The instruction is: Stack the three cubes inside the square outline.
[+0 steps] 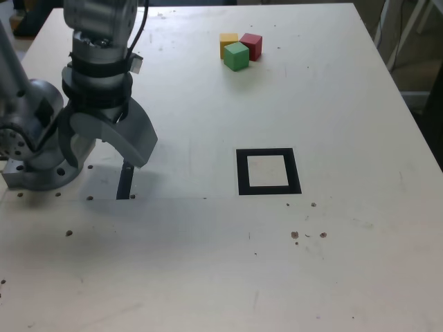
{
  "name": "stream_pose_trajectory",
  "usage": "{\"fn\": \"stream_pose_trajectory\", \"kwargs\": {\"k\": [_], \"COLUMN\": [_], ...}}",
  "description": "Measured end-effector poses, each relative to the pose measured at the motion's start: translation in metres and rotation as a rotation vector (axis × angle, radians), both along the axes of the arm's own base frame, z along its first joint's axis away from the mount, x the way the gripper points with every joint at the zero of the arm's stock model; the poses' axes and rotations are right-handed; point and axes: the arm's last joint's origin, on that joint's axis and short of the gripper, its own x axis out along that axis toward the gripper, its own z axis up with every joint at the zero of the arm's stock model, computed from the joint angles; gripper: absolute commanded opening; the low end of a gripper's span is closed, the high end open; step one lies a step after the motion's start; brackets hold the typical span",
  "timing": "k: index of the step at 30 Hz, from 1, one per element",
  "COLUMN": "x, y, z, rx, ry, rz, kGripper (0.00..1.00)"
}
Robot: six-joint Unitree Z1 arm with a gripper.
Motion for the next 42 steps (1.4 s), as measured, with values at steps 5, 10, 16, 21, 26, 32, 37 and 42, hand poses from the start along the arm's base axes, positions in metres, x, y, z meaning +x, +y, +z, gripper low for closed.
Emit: {"fn": "stream_pose_trajectory", "kwargs": {"k": [5,10,16,21,26,32,37,42], "x": [0.0,0.001,0.001,0.0,0.001,0.009,0.021,0.032], "y": [0.0,0.0,0.0,0.0,0.001,0.01,0.023,0.039], "z": [-0.001,-0.001,-0.001,-0.001,0.001,0.013,0.033,0.054], "rx": [-0.001,0.0,0.004,0.007,0.006,-0.008,-0.036,-0.01], "ry": [-0.007,-0.01,-0.01,-0.007,-0.013,-0.034,-0.071,-0.112], "rz": [-0.001,-0.002,-0.003,-0.004,0.005,0.027,-0.018,-0.049], "kGripper": [0.99,0.99,0.99,0.99,0.99,0.99,0.99,0.99]}}
